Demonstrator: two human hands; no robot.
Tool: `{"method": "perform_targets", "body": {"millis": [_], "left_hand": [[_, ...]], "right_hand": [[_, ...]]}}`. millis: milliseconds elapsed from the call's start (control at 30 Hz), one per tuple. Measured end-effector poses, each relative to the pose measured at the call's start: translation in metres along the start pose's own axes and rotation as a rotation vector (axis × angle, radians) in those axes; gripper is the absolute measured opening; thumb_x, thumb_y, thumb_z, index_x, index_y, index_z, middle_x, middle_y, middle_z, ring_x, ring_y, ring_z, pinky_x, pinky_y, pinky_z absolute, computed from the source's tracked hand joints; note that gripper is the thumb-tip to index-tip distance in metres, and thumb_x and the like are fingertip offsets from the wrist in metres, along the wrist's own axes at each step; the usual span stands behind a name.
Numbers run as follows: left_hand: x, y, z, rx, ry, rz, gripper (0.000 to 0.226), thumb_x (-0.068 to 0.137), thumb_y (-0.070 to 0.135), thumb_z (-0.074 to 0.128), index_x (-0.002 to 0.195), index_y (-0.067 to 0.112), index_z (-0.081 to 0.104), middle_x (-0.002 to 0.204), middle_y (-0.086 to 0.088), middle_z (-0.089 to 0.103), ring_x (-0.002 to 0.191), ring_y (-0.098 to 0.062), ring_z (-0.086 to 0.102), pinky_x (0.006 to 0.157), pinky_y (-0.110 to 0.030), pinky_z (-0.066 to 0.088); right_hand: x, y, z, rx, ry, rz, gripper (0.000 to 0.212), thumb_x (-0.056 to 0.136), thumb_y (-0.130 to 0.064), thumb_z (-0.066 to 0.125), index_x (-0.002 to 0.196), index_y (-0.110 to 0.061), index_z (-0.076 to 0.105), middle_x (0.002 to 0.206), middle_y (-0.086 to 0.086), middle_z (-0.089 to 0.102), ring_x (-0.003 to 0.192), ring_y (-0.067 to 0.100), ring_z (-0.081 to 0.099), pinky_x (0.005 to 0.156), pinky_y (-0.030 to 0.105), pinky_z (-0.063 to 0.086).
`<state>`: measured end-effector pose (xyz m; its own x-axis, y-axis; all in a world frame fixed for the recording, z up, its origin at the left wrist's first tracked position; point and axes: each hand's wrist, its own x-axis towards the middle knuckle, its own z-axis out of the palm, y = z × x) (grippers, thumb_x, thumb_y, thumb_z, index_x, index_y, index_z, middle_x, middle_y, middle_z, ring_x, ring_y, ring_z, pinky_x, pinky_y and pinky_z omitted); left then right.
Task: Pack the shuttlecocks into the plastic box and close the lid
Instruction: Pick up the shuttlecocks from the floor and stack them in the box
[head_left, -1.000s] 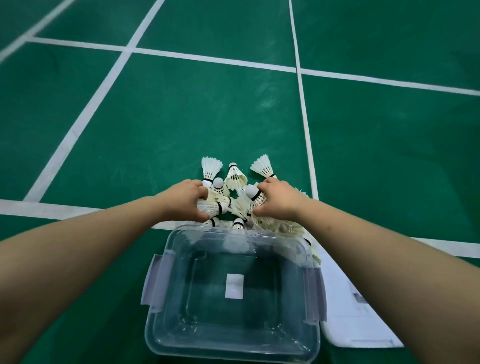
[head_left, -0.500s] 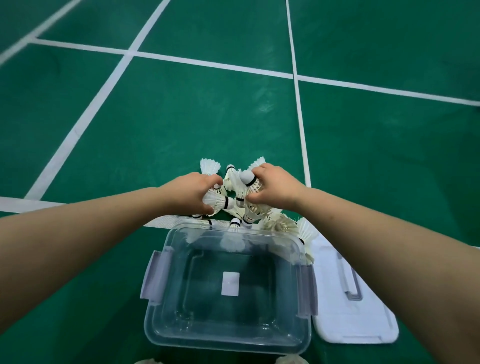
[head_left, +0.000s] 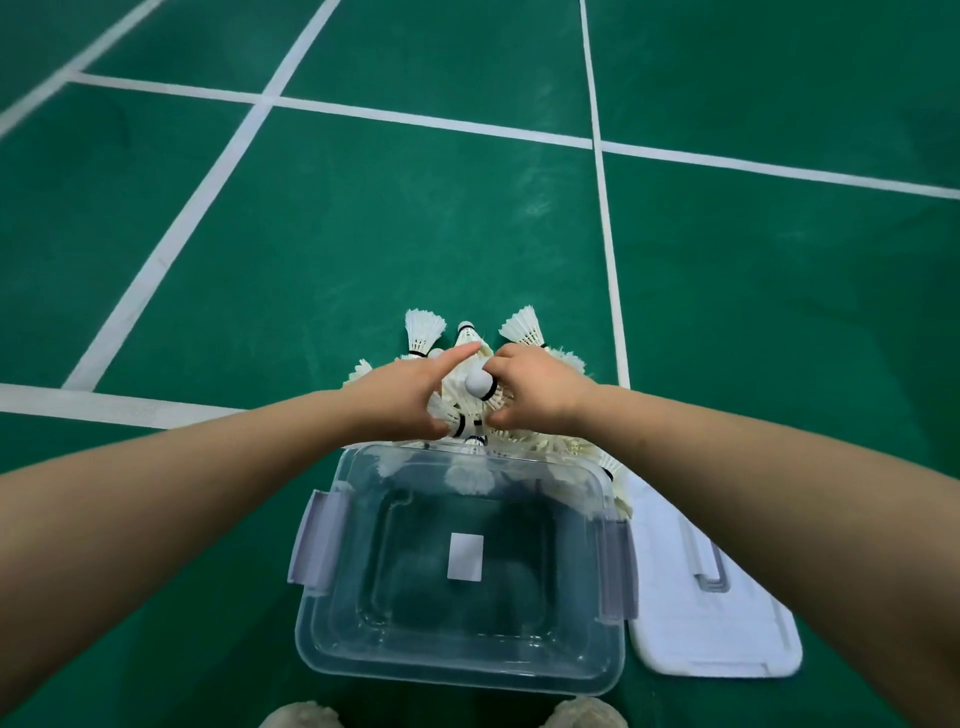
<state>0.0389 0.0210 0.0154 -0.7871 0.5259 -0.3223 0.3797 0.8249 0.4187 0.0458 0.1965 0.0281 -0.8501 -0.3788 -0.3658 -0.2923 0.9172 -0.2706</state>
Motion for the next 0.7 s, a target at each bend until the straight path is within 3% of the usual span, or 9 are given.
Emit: {"method": "perform_targets", "body": {"millis": [100, 200, 300, 400, 500, 600, 700], "left_hand": [[0.008, 0.006, 0.001, -0.047, -0.011, 0.006, 0.081, 0.073, 0.02, 0.066, 0.14, 0.034, 0.022, 0.112, -0.009, 0.052, 0.097, -0.025, 0.052, 0.083, -0.036, 0.046], [0.007, 0.005, -0.002, -0.096, 0.064, -0.025, 0.074, 0.074, 0.017, 0.065, 0.137, 0.029, 0.029, 0.118, -0.007, 0.042, 0.094, -0.021, 0.047, 0.083, -0.028, 0.041], [0.001, 0.0, -0.008, -0.198, 0.163, -0.072, 0.077, 0.074, 0.017, 0.065, 0.137, 0.033, 0.026, 0.124, -0.006, 0.037, 0.102, -0.023, 0.05, 0.084, -0.028, 0.041], [-0.006, -0.004, -0.008, -0.234, 0.166, -0.116, 0.083, 0.073, 0.014, 0.064, 0.138, 0.039, 0.021, 0.132, -0.007, 0.034, 0.106, -0.026, 0.052, 0.085, -0.033, 0.047], [-0.013, 0.001, -0.003, -0.227, 0.125, -0.119, 0.094, 0.071, 0.009, 0.062, 0.14, 0.045, 0.009, 0.132, -0.007, 0.035, 0.092, -0.025, 0.055, 0.077, -0.036, 0.051], [-0.014, 0.011, 0.002, -0.175, 0.103, -0.078, 0.098, 0.071, 0.007, 0.06, 0.14, 0.047, 0.003, 0.128, -0.004, 0.036, 0.08, -0.022, 0.053, 0.068, -0.032, 0.048], [-0.008, 0.021, 0.005, -0.157, 0.073, -0.066, 0.091, 0.07, 0.008, 0.061, 0.14, 0.043, 0.012, 0.117, 0.001, 0.035, 0.081, -0.022, 0.052, 0.067, -0.028, 0.043]], "right_hand": [[-0.002, 0.0, 0.002, -0.03, 0.049, -0.027, 0.039, 0.077, -0.024, 0.064, 0.113, -0.013, 0.054, 0.113, 0.008, 0.051, 0.108, 0.027, 0.044, 0.089, 0.034, 0.039], [-0.005, 0.006, 0.0, 0.021, 0.153, -0.012, 0.039, 0.077, -0.021, 0.063, 0.114, -0.013, 0.052, 0.115, 0.007, 0.051, 0.11, 0.027, 0.042, 0.091, 0.034, 0.037], [-0.011, 0.013, -0.005, 0.085, 0.245, 0.006, 0.037, 0.078, -0.02, 0.063, 0.112, -0.013, 0.054, 0.117, 0.006, 0.053, 0.108, 0.025, 0.043, 0.091, 0.031, 0.035], [-0.015, 0.02, -0.005, 0.149, 0.305, 0.061, 0.033, 0.077, -0.021, 0.065, 0.108, -0.012, 0.055, 0.11, 0.006, 0.055, 0.099, 0.023, 0.045, 0.081, 0.028, 0.034], [-0.018, 0.023, -0.003, 0.211, 0.302, 0.117, 0.029, 0.075, -0.021, 0.066, 0.1, -0.012, 0.057, 0.098, 0.005, 0.052, 0.095, 0.025, 0.048, 0.075, 0.027, 0.032], [-0.021, 0.019, 0.003, 0.2, 0.248, 0.08, 0.031, 0.074, -0.02, 0.067, 0.103, -0.012, 0.058, 0.101, 0.007, 0.055, 0.096, 0.025, 0.05, 0.075, 0.026, 0.032], [-0.02, 0.012, 0.009, 0.174, 0.215, 0.013, 0.035, 0.074, -0.021, 0.066, 0.107, -0.013, 0.058, 0.106, 0.007, 0.056, 0.099, 0.024, 0.049, 0.079, 0.026, 0.034]]}}
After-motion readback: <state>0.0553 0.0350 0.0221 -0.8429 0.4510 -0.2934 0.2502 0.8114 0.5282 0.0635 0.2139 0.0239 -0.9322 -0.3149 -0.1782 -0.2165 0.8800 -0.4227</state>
